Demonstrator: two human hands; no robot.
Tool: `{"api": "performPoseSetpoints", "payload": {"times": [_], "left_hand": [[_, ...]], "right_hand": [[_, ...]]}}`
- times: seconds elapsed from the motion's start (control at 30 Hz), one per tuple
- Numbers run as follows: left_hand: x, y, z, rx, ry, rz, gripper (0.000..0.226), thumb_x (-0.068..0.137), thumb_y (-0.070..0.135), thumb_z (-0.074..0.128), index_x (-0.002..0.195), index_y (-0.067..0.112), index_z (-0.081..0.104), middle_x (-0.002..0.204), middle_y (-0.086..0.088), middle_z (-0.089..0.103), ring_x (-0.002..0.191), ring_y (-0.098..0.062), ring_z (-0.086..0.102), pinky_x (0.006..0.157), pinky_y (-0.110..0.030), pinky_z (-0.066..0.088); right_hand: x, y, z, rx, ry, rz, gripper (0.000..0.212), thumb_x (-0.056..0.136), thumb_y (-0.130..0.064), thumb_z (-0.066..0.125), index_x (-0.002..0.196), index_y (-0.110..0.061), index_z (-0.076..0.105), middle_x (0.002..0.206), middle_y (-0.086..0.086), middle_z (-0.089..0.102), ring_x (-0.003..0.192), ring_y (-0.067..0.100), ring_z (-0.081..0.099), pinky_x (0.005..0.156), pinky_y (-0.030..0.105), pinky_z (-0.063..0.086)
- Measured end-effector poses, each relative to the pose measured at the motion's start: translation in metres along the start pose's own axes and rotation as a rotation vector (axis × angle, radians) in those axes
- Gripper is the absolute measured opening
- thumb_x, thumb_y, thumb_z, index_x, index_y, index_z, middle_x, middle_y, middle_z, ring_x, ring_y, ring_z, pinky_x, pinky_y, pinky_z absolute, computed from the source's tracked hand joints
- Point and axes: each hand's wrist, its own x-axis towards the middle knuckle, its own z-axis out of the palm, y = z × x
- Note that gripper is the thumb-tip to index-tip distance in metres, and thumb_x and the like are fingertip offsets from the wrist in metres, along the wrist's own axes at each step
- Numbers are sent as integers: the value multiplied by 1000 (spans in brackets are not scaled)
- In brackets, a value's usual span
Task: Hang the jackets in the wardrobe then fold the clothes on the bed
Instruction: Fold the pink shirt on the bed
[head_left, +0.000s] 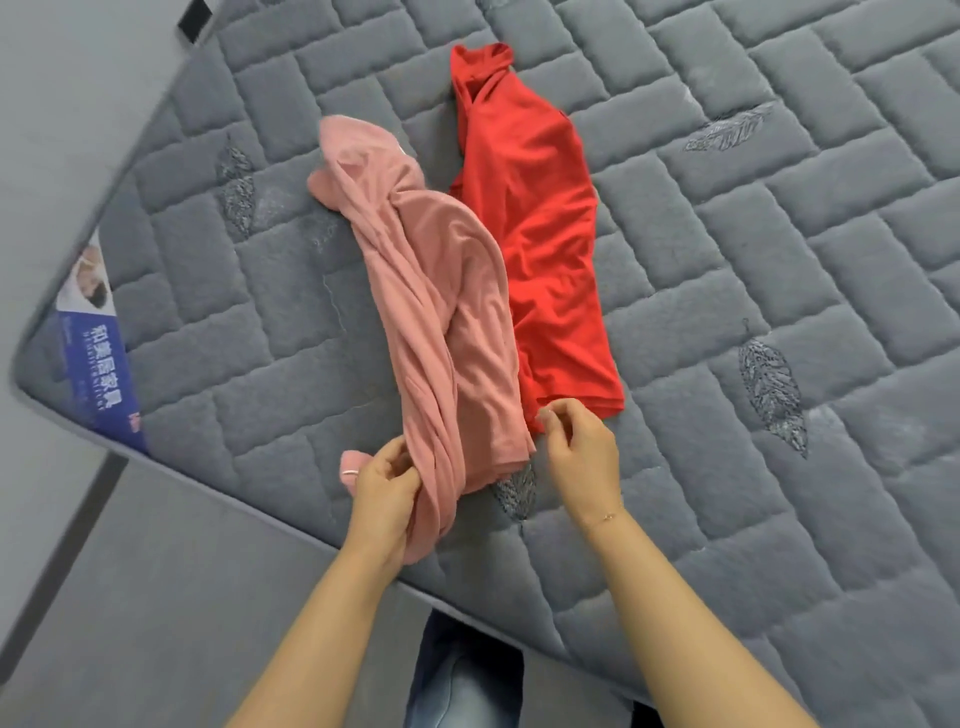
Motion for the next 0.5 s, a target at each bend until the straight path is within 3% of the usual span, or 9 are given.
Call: {"api": "performPoseSetpoints", "payload": {"times": [0.1,0.23,0.3,0.43,0.5], "left_hand": [[-39,-7,37,-74,61,40,38,94,-12,46,109,15,68,93,5,75,86,-6,69,79,-22,57],[-106,-27,113,-131,141,61,45,91,-16,43,93,21,69,78,14,73,75,-4,63,73,-20,51],[-142,-43,157,-79,83,79,42,88,-19,44,88,15,69,75,8,70,71,-5,57,68,-21,48],[-214,-79,247,16,-51,35,34,87,-16,48,85,10,68,70,2,64,56,1,51,50,-13,42],[-241,-94,285,45,-175,-23,34,87,-15,50,88,12,69,72,3,66,59,0,54,51,-14,45]], "right_hand": [[-34,27,-46,204,-103,95,16,97,-13,57,82,-15,61,77,-1,64,72,14,56,70,31,44],[-82,74,-119,501,-238,315,17,99,-17,54,92,-16,69,93,-2,72,84,9,64,74,19,50],[-96,98,-160,587,-268,423,22,101,-22,49,104,-18,70,102,-1,73,91,10,67,75,22,53],[-105,145,-248,621,-149,536,29,104,-20,40,111,-10,67,109,10,70,97,23,64,77,31,50],[-107,170,-289,587,-86,561,30,103,-20,40,113,-9,66,111,11,70,98,23,62,79,32,48]]}}
